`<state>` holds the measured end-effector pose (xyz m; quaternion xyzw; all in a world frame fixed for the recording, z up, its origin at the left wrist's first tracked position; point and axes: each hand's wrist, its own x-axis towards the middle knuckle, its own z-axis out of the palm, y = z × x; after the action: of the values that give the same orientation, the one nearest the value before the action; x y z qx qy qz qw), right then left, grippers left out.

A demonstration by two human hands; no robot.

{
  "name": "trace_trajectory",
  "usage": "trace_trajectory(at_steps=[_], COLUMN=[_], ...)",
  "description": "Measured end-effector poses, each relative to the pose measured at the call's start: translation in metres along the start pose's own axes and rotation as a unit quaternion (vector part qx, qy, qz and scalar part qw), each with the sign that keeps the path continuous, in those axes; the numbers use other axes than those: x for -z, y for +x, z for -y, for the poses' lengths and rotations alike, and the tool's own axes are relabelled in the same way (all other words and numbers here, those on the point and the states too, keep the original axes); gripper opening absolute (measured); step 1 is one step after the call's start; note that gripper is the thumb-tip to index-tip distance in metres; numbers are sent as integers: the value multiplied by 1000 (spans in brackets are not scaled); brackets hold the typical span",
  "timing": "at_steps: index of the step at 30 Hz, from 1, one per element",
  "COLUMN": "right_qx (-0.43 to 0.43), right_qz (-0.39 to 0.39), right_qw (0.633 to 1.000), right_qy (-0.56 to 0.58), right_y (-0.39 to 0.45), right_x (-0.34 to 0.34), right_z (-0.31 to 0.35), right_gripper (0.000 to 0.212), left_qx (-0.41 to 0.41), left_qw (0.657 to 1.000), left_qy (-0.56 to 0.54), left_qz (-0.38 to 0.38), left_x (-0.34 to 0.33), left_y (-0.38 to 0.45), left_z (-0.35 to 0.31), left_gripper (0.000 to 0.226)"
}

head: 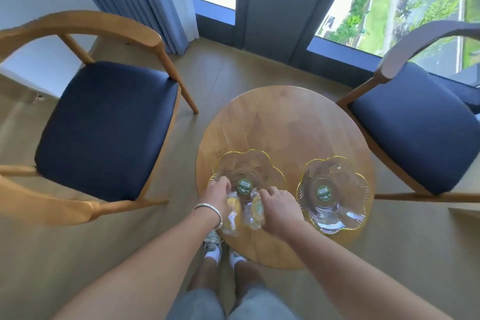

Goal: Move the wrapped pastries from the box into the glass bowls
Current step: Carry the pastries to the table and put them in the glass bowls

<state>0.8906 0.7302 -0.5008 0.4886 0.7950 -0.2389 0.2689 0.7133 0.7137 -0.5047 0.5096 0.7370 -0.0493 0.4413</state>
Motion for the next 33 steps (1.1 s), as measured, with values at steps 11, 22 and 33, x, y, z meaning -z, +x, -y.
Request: trace_trajectory(at_steps=[11, 22, 33], right_qx=[-11, 2, -59], right_qz=[2, -14, -57], right_qw=[1000, 999, 992], right_qy=[23, 50, 92], right_y=[40, 45, 12], right_x=[-26, -44, -14], right_z=[3, 1, -5], right_gripper=[64, 79, 88], left_qx=[-4, -78, -166], left_qw=[996, 994, 965], left_qy=[-78, 23, 182], left_qz=[-45, -70, -91], left_x=[-30, -38, -7], left_y=[45, 41, 24], left_z=[19, 34, 8], left_gripper=[40, 37, 59])
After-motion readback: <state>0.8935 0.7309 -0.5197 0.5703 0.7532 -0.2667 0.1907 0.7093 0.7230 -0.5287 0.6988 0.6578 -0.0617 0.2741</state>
